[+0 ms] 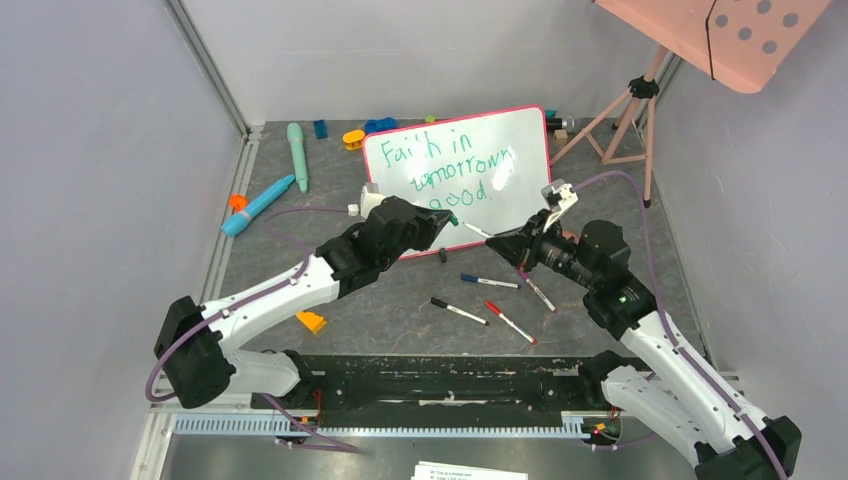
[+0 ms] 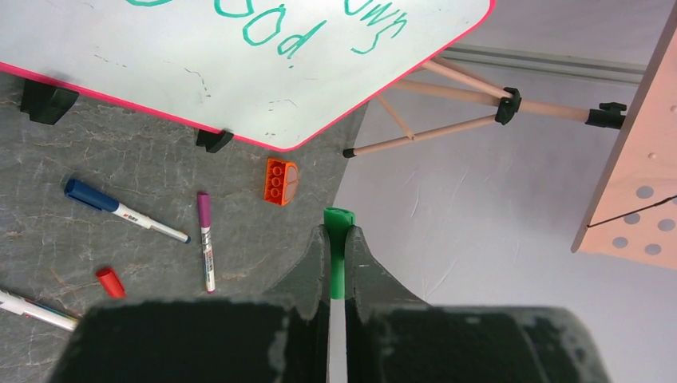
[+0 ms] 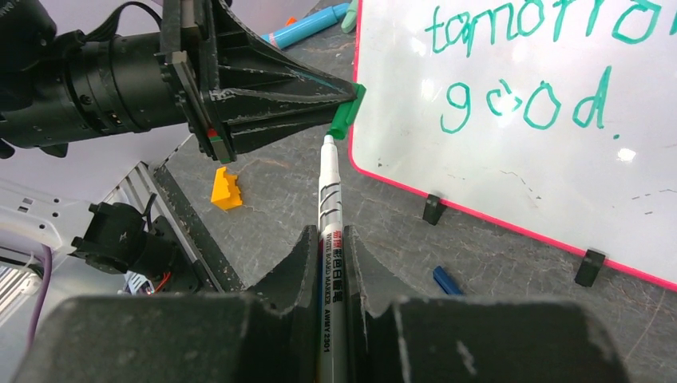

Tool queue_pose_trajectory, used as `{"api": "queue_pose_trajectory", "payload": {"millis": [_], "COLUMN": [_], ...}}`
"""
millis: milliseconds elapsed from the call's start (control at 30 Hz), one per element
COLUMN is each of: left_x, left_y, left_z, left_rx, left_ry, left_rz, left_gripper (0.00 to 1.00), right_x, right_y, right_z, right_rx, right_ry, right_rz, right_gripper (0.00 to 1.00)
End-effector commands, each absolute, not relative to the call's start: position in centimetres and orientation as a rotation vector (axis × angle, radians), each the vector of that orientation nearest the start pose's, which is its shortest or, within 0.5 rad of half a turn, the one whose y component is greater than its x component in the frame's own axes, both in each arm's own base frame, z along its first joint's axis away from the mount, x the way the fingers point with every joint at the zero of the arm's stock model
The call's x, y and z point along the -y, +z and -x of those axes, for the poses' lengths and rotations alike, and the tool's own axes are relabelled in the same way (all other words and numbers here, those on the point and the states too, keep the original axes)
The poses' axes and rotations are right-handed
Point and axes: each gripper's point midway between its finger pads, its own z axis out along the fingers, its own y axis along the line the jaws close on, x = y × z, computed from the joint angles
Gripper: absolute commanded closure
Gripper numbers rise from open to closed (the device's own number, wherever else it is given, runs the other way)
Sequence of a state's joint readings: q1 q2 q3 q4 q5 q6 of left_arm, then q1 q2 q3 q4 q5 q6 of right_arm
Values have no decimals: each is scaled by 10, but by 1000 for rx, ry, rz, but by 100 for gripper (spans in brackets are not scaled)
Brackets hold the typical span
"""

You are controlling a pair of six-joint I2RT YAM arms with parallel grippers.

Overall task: Write a sentence on the whiteboard
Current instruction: Close the whiteboard marker at the center of the board.

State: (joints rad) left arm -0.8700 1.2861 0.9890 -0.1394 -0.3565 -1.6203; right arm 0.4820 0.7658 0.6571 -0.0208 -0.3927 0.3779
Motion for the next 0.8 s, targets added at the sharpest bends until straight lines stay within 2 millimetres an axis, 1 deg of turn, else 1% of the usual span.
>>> {"api": "queue_pose_trajectory", "payload": {"millis": [0,100,433,767], "left_x": [313,313,314,316], "left_y": [263,261,266,269], "left_z": [-303,-304,-304,-302], "left_rx": [-1872,-1871,-1865,-1869], "left_ry": [-1251,-1251,-1266,-1288], "left_rz": [1100,1109,1108,1108], "left_gripper": [98,98,98,98], "right_x": [-220,-221,-220,-221], "right_y": [277,274,262,261], "right_z": [-230,-230,-231,-236], "right_rx": [-1669,-1678,-1709,-1709], "right_ry": [993,992,975,967], "right_rz": [430,432,420,410], "right_gripper": [100,100,100,100]}}
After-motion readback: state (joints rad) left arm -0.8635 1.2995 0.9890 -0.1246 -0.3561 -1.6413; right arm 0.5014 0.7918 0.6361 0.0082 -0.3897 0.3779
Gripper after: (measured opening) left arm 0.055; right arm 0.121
